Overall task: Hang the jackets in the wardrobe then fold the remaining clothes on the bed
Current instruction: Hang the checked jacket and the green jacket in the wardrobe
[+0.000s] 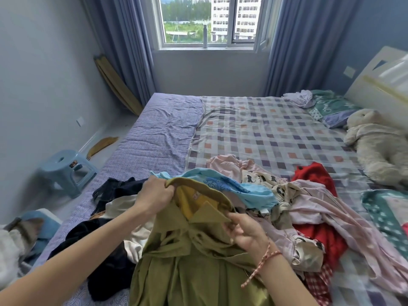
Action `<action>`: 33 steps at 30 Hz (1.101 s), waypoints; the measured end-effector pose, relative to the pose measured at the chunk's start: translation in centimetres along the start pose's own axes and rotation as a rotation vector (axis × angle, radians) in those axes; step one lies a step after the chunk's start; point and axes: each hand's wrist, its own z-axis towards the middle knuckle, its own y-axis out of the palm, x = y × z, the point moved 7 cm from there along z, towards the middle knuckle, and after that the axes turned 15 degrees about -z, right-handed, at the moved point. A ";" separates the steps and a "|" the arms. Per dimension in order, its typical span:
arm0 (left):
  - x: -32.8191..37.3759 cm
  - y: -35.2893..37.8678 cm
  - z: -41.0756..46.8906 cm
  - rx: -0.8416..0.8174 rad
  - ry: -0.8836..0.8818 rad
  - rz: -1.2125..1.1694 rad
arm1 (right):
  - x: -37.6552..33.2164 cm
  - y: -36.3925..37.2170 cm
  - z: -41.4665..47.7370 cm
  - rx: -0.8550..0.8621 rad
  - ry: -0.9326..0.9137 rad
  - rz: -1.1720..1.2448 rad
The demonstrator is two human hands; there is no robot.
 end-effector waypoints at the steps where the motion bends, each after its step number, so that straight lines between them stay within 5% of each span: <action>1: -0.1 -0.3 -0.2 0.007 -0.015 -0.007 | -0.9 0.1 -1.0 -0.043 0.000 0.096; 8: -0.2 -0.6 -0.7 -0.034 0.006 -0.093 | -4.1 1.0 -4.3 -0.161 -0.048 0.167; 12: -1.4 0.9 -1.1 -0.020 -0.479 -0.897 | -2.4 -1.0 -3.4 0.206 0.004 -0.007; 14: -1.3 1.6 -1.1 0.008 -0.576 -1.134 | -0.4 -1.4 -3.0 0.361 0.038 -0.147; 18: -1.2 2.2 -1.0 0.063 -0.579 -1.216 | 0.8 1.6 -3.7 0.116 0.162 0.031; 29: -2.8 3.2 -2.6 0.071 -0.762 -1.420 | -6.0 2.8 -5.7 -0.342 -0.227 0.357; 33: -2.2 3.4 -3.4 0.041 -0.790 -1.438 | -4.1 1.6 -5.1 -0.184 -0.126 0.100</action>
